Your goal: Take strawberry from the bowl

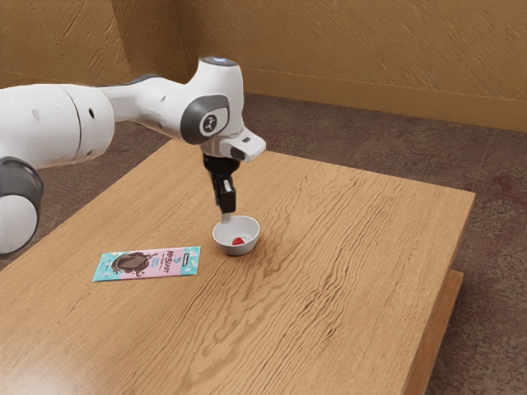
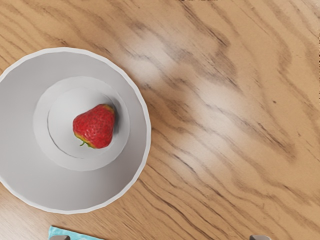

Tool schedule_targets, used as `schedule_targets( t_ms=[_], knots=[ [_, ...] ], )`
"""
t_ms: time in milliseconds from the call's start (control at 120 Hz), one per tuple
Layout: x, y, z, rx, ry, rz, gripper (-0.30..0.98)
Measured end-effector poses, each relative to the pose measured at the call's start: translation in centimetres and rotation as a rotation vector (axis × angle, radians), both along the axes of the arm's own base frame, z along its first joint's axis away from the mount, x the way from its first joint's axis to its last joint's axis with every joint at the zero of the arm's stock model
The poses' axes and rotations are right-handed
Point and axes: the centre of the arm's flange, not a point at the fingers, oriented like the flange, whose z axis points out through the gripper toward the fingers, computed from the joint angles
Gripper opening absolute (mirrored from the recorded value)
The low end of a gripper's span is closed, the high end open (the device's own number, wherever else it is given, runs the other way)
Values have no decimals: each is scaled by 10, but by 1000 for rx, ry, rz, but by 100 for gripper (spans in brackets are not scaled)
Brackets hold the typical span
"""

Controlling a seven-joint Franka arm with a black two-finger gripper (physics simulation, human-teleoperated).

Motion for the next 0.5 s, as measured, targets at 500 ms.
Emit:
schedule_targets(
  t_ms=[500],
  knots=[
    [29, 25, -61, -78, -12, -213, 45]
  ],
)
